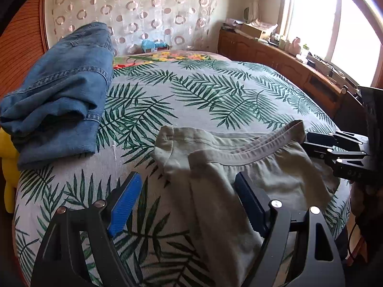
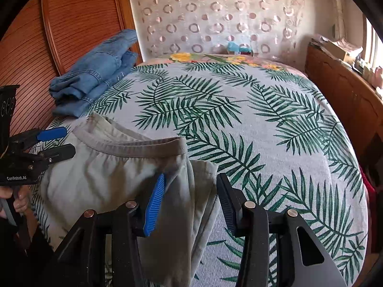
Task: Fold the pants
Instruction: 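Open the left gripper and move it over the waistband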
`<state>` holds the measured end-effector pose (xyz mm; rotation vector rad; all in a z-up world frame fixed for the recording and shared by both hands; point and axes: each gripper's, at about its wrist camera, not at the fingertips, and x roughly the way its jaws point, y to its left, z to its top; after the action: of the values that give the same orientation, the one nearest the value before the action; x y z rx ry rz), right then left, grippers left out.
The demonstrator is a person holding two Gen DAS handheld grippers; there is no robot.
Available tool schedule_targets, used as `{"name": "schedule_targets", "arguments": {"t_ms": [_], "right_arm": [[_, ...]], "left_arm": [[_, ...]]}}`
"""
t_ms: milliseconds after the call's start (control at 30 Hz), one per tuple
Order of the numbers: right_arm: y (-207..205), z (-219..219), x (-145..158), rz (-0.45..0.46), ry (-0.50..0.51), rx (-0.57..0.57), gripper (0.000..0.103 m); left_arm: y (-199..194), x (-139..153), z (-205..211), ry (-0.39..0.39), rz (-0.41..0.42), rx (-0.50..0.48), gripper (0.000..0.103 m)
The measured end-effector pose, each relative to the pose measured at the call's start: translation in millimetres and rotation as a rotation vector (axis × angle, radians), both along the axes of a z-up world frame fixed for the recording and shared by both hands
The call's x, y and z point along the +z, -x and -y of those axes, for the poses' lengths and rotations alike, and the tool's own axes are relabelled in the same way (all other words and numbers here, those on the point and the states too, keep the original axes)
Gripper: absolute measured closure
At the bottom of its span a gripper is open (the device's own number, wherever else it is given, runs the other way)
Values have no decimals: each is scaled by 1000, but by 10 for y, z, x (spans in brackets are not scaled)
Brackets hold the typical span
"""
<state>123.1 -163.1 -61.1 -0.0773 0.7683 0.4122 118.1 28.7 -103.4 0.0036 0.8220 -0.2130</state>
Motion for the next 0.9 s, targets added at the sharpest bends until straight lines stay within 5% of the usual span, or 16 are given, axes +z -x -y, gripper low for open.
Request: {"name": "schedule_targets", "arguments": {"t_ms": [433, 900], "right_arm": [[27, -24, -104, 39, 47, -70, 34], [38, 0, -74, 24, 49, -29, 38]], "left_arm": [[-112, -128, 33, -28, -32, -20, 21], [-137, -135, 31, -15, -33, -27, 17]]}}
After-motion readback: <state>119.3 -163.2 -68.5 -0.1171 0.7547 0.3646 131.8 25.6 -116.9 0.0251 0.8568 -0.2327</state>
